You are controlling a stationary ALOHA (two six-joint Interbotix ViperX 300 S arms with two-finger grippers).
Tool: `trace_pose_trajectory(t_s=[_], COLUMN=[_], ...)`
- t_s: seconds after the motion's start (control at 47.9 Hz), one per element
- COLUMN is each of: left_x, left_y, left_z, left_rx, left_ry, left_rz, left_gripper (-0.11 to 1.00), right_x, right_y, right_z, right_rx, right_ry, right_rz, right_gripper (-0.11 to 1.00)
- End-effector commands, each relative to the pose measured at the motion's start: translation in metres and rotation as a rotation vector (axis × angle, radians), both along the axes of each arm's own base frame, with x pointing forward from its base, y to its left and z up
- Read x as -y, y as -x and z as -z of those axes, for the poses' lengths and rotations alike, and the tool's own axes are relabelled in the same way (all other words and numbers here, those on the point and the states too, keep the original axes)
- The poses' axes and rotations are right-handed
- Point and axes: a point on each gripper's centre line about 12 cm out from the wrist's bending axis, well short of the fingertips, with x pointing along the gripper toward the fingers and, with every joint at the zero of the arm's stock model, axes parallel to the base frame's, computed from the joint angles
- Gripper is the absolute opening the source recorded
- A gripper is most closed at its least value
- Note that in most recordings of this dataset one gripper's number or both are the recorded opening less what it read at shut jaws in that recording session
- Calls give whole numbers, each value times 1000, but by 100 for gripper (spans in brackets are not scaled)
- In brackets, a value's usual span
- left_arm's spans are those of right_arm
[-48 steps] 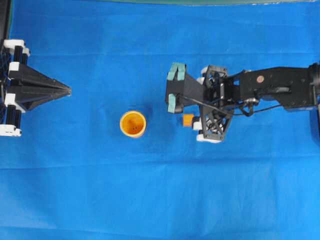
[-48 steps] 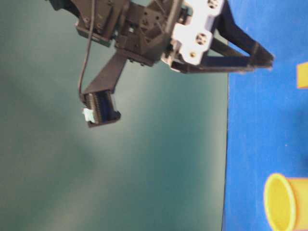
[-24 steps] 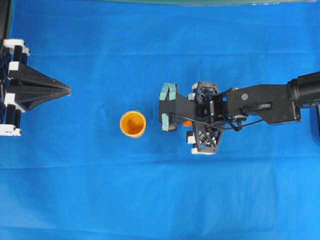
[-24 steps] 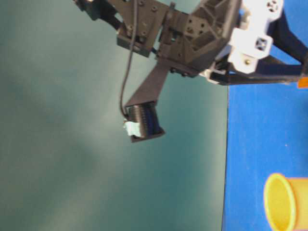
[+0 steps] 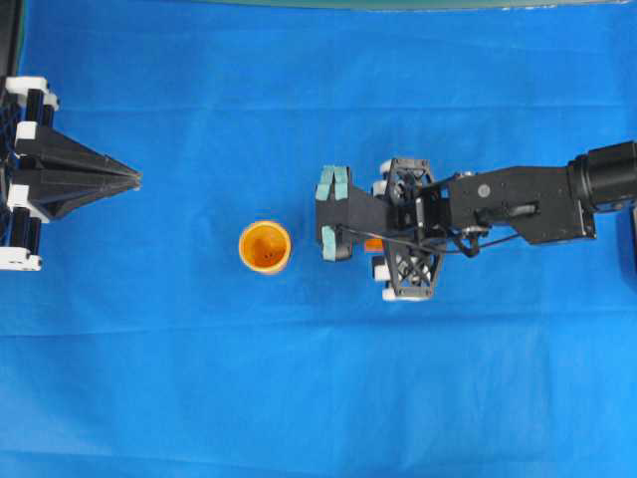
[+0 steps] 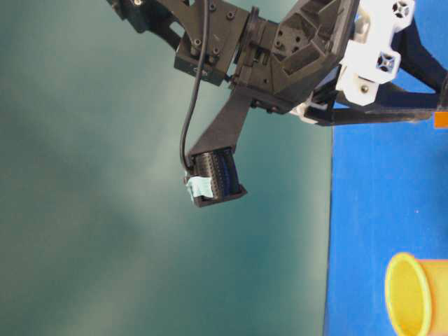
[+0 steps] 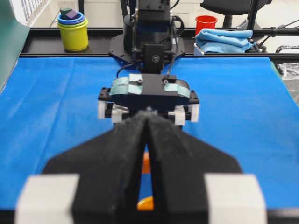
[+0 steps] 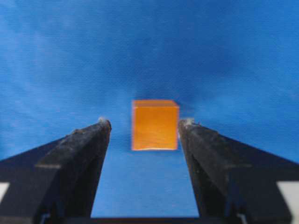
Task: Move the block forward with right arm.
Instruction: 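Move the open right gripper leftward over the small orange cube, then lower the right gripper and close its fingers on the orange cube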
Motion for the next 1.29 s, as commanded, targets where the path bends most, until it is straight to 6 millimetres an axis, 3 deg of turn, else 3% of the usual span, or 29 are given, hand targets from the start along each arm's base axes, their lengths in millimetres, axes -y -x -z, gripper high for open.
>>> trace_pose_trajectory(t_s=[0.0,0.292,0.605,0.981,1.273], left_x=[-1,-1,-1,-1,-1], left_y=[-2,-2,-2,-2,-3], left_z=[-13,-13,-12,-13,-14], left_rx=[31,31,29,31,31], left_ry=[0,-2,-2,0,3], left_rz=[-3,-3,-3,-3,-3], left_gripper=[0,0,0,0,0], right_x=[3,6,-1,-1,-1], right_y=[-7,-5,4,-3,-3], right_z=[-14,-11,7,11,7], right_rx=[44,38,57,93,87], right_ry=[12,15,-24,-24,-23], right_rz=[-3,2,18,13,12], right_gripper=[64,64,64,62,41])
